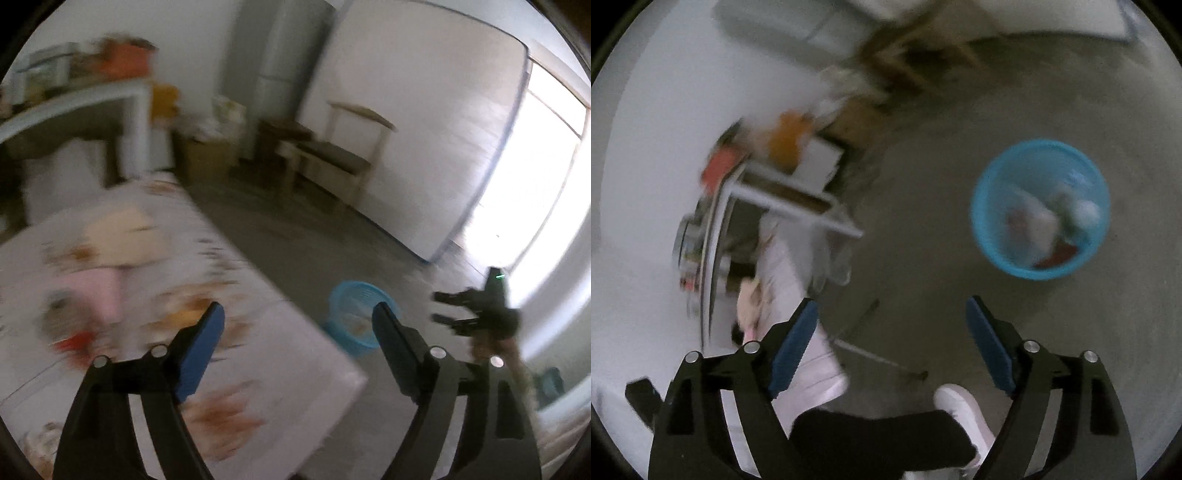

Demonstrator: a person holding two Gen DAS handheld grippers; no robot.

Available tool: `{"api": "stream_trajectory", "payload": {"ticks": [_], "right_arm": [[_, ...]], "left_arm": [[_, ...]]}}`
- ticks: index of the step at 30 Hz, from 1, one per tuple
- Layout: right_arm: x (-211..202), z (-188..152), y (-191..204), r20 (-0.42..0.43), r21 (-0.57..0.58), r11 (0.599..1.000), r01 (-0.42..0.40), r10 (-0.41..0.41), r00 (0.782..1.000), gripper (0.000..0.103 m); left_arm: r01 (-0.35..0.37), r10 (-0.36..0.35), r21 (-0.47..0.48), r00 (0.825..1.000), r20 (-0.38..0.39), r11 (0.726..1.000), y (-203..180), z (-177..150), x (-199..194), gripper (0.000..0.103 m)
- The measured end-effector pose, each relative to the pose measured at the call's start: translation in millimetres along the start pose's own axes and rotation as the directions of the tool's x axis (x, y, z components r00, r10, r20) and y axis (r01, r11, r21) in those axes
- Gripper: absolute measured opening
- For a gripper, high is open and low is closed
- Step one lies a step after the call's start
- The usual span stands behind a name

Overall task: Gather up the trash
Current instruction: 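Move both open tools back toward the red can on the table, then grasp the red can with the left tool while the right tool approaches the pink sponge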

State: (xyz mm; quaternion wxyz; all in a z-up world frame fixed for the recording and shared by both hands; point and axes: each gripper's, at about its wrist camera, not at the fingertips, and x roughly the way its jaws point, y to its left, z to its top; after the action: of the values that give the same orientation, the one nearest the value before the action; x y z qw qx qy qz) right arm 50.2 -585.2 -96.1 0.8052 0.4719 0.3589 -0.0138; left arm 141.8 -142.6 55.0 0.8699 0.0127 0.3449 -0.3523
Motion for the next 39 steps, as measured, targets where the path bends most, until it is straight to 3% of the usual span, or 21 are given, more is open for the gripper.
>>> {"api": "stream_trajectory", "payload": {"ticks": [4,6,11,13,19,22,25,34,37,39], "right_arm": [[24,-26,89,-0.075,-0.228,0.972,-0.049,0.033,0.997,0.084],[38,-42,125,-0.131,-0.309,0.946,-0.093,0.055,0.99,0.085],[76,-78,183,-0.252,-0.386,0.905,-0.179,0.084,0.964,0.085],[88,-88,197,-0.29,-0.392,0.898,-0.202,0.088,0.953,0.085],[116,-117,241,-0.378,-0.439,0.869,-0.229,0.052,0.924,0.085],[119,-125,253,-0.402,-0.455,0.859,-0.235,0.037,0.915,0.085],[124,-132,263,-0.414,-0.464,0.853,-0.238,0.029,0.91,0.085],[155,-147,307,-0.438,-0.524,0.815,-0.248,-0.009,0.899,0.085],[174,-159,334,-0.402,-0.629,0.747,-0.214,-0.077,0.912,0.085],[193,-171,357,-0.381,-0.713,0.672,-0.203,-0.127,0.916,0.085]], "left_arm": [[-0.161,0.161,-0.017,0.985,0.053,0.987,50,-20,-30,0.085],[-0.217,0.218,-0.026,0.973,0.077,0.976,71,-26,-35,0.092],[-0.332,0.334,-0.037,0.941,0.063,0.943,126,-35,-18,0.095],[-0.34,0.343,-0.05,0.938,0.055,0.939,137,-34,-10,0.095],[-0.296,0.304,-0.167,0.952,0.024,0.94,175,-23,19,0.094],[-0.283,0.292,-0.184,0.956,0.019,0.941,183,-23,25,0.083],[-0.256,0.267,-0.193,0.963,0.033,0.947,185,-25,24,0.065],[-0.301,0.309,-0.214,0.951,0.005,0.929,187,-45,-10,0.064],[-0.317,0.326,-0.236,0.945,0.0,0.918,191,-60,-31,0.064],[-0.33,0.342,-0.255,0.94,-0.001,0.909,194,-72,-48,0.064]]}}
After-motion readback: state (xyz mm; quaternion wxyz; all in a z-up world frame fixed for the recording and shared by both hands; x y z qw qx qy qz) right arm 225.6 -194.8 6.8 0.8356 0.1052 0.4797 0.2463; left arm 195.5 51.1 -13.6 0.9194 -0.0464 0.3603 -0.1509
